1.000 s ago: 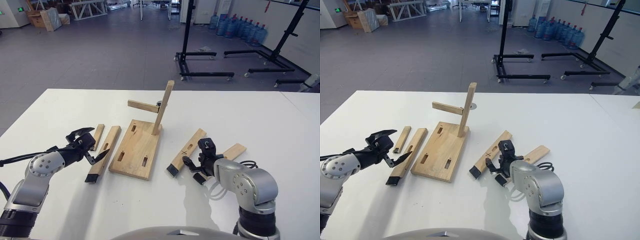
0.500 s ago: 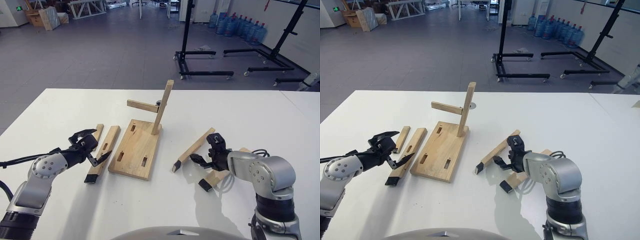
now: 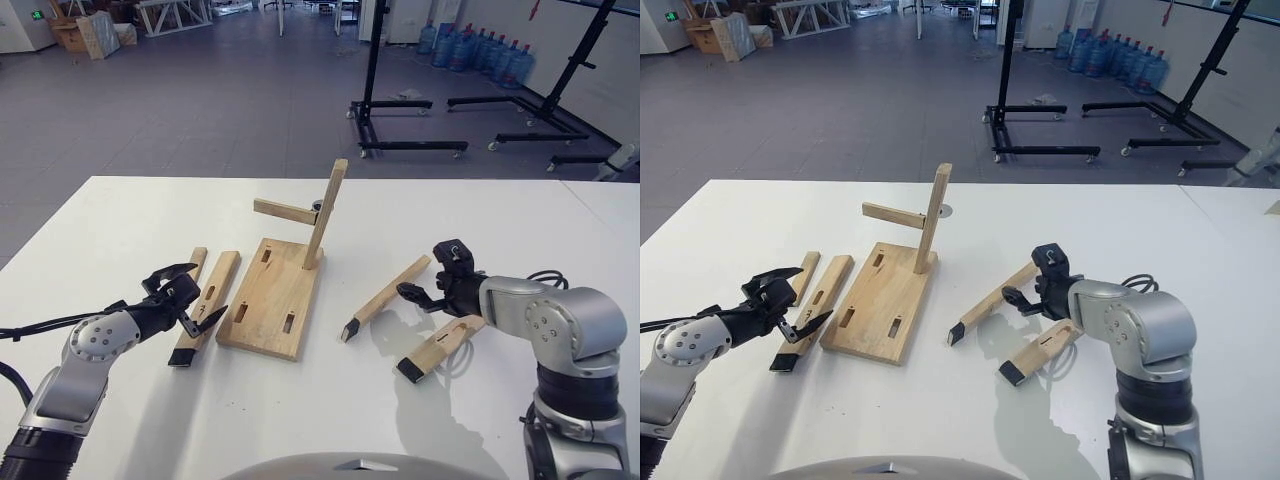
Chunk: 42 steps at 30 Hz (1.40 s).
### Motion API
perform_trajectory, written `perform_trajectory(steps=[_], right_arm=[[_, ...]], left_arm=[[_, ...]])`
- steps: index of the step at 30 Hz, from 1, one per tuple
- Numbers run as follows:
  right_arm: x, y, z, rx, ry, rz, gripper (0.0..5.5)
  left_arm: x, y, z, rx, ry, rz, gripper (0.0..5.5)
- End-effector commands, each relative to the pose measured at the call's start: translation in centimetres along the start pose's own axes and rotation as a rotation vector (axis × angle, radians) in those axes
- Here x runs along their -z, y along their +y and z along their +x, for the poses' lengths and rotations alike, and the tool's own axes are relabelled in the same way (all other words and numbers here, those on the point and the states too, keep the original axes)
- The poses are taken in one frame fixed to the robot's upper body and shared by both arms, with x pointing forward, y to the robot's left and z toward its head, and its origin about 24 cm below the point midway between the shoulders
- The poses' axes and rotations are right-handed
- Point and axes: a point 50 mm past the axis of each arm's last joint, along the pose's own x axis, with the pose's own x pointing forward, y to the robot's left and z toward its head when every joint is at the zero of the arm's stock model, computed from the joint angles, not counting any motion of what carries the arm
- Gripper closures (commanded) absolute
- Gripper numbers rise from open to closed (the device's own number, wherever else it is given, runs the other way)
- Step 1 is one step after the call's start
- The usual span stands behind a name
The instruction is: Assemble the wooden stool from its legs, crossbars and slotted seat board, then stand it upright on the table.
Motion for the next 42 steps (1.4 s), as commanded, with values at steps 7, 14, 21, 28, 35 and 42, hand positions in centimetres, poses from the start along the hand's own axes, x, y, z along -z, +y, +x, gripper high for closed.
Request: perform_trajectory(steps=[7,14,21,28,35,42], right_arm=[[1.1,0.8,2.1,0.029,0.032,-0.058,0.68],[1.5,1.7,2.8,0.022,0.027,-0.064,0.68],[1.1,1.9,3.2,0.026,0.005,-0.049,0.68],[0.3,2.6,4.0,0.030,-0.039,-0.033,0.68],[-0.6,2.9,4.7,0.047,-0.083,-0.027,0.68],[-0.7,2.7,4.6,0.053,-0.096,-0.024,0.68]], left_arm=[[-0.3,0.3,0.0,-0.022,0.000,0.006,0.10],[-0.3,0.1,0.1,-0.015,0.002,0.003,0.10],[-0.3,-0.1,0.2,-0.010,0.000,0.000,0.10],[-0.2,-0.5,0.2,-0.007,-0.002,-0.009,0.10],[-0.4,-0.7,0.6,-0.001,-0.011,-0.010,0.10],[-0.4,-0.9,0.9,0.002,-0.013,-0.008,0.10]])
